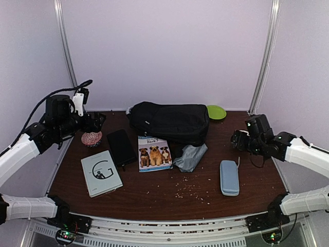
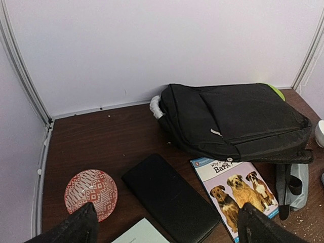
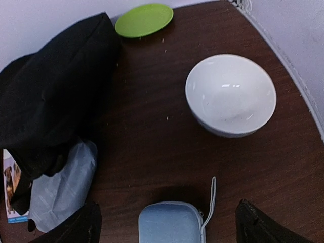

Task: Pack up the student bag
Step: Move the stationery to the center of the board.

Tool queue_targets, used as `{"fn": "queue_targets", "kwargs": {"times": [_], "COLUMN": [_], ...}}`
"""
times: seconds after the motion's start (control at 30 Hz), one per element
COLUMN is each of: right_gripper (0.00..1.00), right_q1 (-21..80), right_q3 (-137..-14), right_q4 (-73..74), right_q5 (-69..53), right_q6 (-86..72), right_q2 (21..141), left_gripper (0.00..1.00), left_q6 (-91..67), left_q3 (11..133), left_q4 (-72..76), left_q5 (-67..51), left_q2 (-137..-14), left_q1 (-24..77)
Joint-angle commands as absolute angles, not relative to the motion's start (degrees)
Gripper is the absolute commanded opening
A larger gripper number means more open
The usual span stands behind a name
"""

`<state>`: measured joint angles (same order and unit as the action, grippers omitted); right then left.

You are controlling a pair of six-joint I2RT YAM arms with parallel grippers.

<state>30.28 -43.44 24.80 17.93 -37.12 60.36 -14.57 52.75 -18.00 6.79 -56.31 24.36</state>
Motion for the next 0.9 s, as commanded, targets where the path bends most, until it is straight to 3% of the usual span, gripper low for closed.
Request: {"fn": "queue_targets", "kwargs": {"times": [0.0, 0.27, 0.87], "right_gripper": [0.92, 1.0, 0.99], "right_q1": [35.1, 38.9, 41.1], "right_q3": [-44.0, -45.5, -37.5], "right_q4": [27.3, 34.7, 33.5], "right_q5": [16.7, 17.6, 9.7], "right_q6": [-43.7, -46.6, -50.3], "right_q2": [67.9, 77.0, 76.7], "left_gripper": [0.98, 0.98, 0.98], "left_q6": [-16.3, -16.3, -17.2], "left_q3": [52.9, 54.8, 54.9], "left_q4": [-14.5, -17.0, -17.0], "left_q5": [7.5, 5.9, 2.5], "left_q2": [-56.1, -57.7, -57.6], "left_q1": [24.0, 24.0, 23.9]}}
